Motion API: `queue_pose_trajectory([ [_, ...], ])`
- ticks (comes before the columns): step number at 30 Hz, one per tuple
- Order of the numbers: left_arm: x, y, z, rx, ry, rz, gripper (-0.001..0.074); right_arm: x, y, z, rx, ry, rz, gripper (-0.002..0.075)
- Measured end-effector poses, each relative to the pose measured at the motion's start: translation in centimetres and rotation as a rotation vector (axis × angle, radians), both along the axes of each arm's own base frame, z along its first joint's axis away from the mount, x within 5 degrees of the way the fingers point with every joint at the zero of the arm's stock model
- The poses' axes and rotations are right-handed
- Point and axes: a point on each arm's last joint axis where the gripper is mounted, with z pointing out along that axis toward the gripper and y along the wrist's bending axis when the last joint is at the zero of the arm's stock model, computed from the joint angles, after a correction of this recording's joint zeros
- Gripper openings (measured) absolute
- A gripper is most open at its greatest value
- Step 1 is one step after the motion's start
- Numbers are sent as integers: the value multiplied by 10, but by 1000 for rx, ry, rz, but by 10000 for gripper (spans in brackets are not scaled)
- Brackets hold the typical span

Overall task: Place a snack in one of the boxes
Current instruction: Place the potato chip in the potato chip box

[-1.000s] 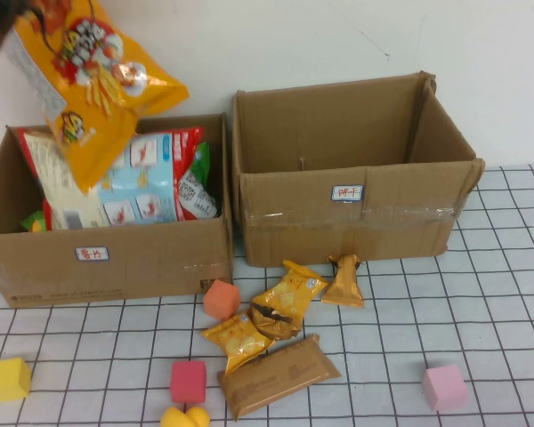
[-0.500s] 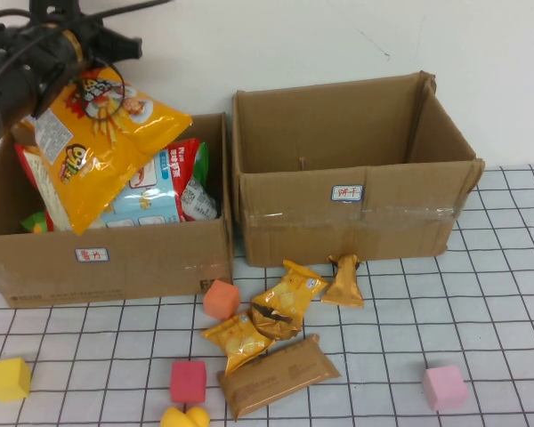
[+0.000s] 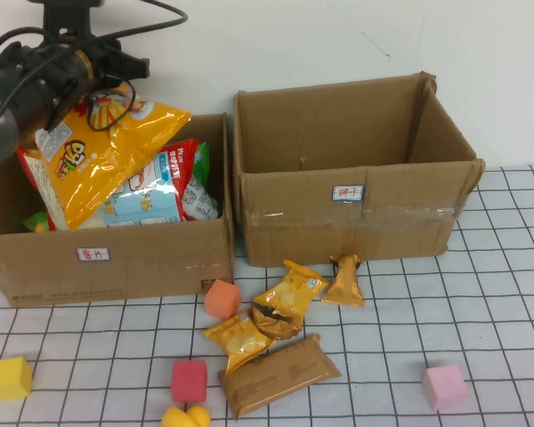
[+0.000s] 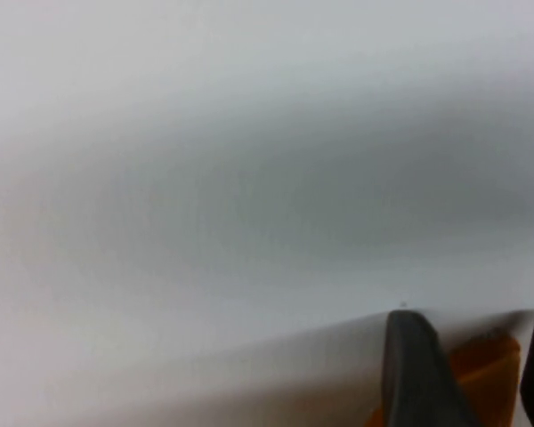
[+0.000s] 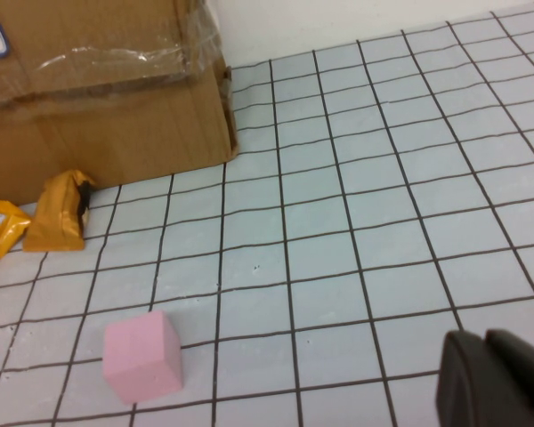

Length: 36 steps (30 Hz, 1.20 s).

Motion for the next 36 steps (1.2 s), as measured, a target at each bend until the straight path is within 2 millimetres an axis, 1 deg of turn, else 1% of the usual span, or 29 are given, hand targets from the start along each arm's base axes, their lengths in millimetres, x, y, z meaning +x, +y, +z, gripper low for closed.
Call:
queue_pose_trajectory([
  [2, 0, 0, 2, -4, -7, -2, 272, 0, 0, 0, 2, 0, 0, -1],
  [5, -3, 0, 10, -11, -22, -1, 283, 0, 0, 0, 2, 0, 0, -1],
  [7, -7, 2, 18, -12, -29, 7, 286, 0, 0, 0, 2, 0, 0, -1],
  [8, -10, 6, 26, -11, -32, 21, 286, 0, 0, 0, 2, 0, 0, -1],
  [9, -14, 8, 34, -11, -39, 31, 286, 0, 0, 0, 2, 0, 0, -1],
  [11, -25, 13, 56, -11, -60, 53, 286, 0, 0, 0, 2, 0, 0, -1],
  [13, -42, 16, 88, -15, -98, 75, 286, 0, 0, 0, 2, 0, 0, -1],
  [14, -51, 17, 102, -13, -109, 86, 282, 0, 0, 0, 2, 0, 0, -1],
  [15, -59, 16, 112, -5, -112, 93, 274, 0, 0, 0, 2, 0, 0, -1],
  [17, -77, 14, 131, 45, -96, 106, 221, 0, 0, 0, 2, 0, 0, -1],
  [18, -84, 12, 136, 74, -77, 107, 185, 0, 0, 0, 2, 0, 0, -1],
  [20, -99, 5, 142, 140, -3, 89, 85, 0, 0, 0, 2, 0, 0, -1],
  [22, -110, -1, 140, 139, 104, 42, 35, 0, 0, 0, 2, 0, 0, -1],
  [24, -118, -6, 135, 124, 206, -43, 16, 0, 0, 0, 2, 0, 0, -1],
  [26, -121, -9, 122, 67, 300, -121, 7, 0, 0, 0, 2, 0, 0, -1],
  [30, -117, -2, 96, -19, 372, -141, 1, 0, 0, 0, 6, 0, 0, -1],
  [33, -112, 9, 80, -39, 386, -111, 0, 0, 1, 0, 15, 0, 1, -1],
  [36, -103, 12, 63, -48, 406, -98, -1, 0, 1, 0, 21, 0, 2, -1],
])
